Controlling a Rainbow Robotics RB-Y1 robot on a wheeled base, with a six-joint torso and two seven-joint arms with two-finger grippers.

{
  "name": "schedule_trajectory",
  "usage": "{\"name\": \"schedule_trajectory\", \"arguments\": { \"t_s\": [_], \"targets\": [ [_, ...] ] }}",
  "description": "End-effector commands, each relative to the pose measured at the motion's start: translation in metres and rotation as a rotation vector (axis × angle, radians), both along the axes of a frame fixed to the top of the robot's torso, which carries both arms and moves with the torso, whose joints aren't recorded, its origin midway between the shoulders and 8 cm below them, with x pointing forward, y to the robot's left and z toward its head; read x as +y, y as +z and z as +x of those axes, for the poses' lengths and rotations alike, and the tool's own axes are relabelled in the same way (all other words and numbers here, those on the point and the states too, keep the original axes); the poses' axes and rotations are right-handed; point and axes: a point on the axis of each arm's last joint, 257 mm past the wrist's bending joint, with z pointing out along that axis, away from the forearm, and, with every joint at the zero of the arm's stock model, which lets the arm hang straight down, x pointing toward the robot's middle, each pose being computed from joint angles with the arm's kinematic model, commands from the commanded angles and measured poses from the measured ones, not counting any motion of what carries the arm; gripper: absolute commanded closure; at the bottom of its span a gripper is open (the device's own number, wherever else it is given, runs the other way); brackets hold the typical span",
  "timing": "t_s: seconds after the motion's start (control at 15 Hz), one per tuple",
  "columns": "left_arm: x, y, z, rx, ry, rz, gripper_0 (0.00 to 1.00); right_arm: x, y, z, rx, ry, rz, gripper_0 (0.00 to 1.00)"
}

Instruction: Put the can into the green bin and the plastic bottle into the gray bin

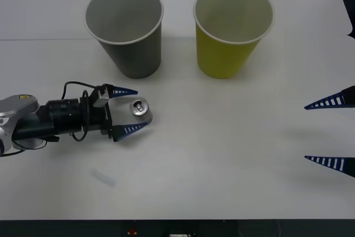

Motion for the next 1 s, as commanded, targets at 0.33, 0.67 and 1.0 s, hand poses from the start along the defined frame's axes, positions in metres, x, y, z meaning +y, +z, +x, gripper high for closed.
{"name": "schedule_trajectory", "arguments": {
  "t_s": [0.33,0.67,1.0],
  "targets": [
    [-0.0152,-0.0036,-0.0019,0.01,-0.013,-0.006,0.29,0.0,0.0,0.0,0.0,0.0,0.0,0.0],
    [-0.0152,-0.0036,-0.0019,0.01,-0.013,-0.006,1.0,0.0,0.0,0.0,0.0,0.0,0.0,0.0],
    [-0.0159,-0.0027,-0.0033,0.022,-0.016,-0.013,1.0,0.0,0.0,0.0,0.0,0.0,0.0,0.0]
  ]
}}
